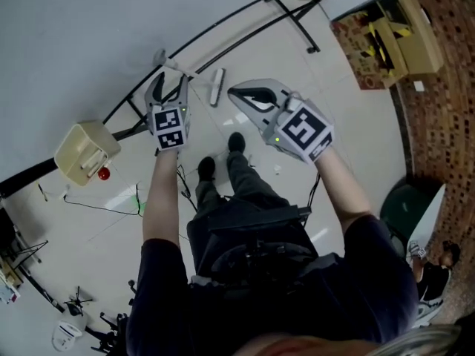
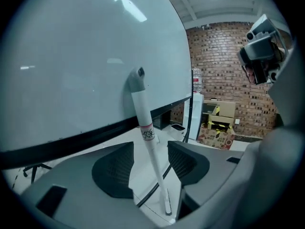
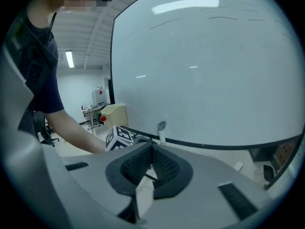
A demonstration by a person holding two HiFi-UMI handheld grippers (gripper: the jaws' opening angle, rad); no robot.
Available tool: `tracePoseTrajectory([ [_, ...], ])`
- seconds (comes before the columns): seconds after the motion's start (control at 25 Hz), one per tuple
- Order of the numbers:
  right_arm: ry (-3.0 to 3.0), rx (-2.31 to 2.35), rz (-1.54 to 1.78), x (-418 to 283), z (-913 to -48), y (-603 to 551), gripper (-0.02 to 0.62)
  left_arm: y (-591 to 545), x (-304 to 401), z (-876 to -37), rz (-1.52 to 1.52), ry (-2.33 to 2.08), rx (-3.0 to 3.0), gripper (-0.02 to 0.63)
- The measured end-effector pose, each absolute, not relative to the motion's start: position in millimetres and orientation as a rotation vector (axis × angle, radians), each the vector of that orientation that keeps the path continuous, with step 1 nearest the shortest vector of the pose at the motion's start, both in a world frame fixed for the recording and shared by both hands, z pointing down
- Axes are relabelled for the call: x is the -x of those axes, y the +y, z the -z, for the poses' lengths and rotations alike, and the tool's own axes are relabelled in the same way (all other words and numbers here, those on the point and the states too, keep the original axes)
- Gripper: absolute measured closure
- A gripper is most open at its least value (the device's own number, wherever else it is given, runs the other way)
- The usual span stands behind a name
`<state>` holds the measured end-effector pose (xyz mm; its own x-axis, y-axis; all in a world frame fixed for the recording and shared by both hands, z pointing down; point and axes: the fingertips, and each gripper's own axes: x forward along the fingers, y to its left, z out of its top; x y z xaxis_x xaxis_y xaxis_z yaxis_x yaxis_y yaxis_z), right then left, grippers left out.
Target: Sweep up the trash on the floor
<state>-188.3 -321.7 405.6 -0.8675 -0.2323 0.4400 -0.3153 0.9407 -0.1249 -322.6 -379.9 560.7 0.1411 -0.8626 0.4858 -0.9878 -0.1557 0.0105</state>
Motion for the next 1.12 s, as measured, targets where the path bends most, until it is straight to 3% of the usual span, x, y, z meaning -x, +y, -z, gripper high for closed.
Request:
tracePoseTrajectory([
  [0.36,-2.669,-0.435,-0.309,181.7,-418.3,-335.2,0.578,-409.4,309.8,-569.6,-0.462,-1.777,-2.155,0.38],
  [0.8,-2.705,-0.605,-0.06,196.0,-437.3,-366.6,0.578,-428.0,296.8,-564.0,-0.419,-1.697,-2.304,0.39],
  [0.88,-2.702,-0.622,-0.042,198.8,-443.3,-365.1,0.58,-429.7,297.2,-563.9,-0.393,-1.691,-2.308,0.421],
  [0.96,-2.696,-0.635,-0.027,199.3,-446.5,-360.0,0.578,-431.9,296.2,-562.4,-0.359,-1.665,-2.311,0.518],
  [1.12,-2.653,-0.626,0.038,195.2,-448.8,-341.3,0.578,-429.2,292.9,-561.0,-0.351,-1.585,-2.341,0.52],
])
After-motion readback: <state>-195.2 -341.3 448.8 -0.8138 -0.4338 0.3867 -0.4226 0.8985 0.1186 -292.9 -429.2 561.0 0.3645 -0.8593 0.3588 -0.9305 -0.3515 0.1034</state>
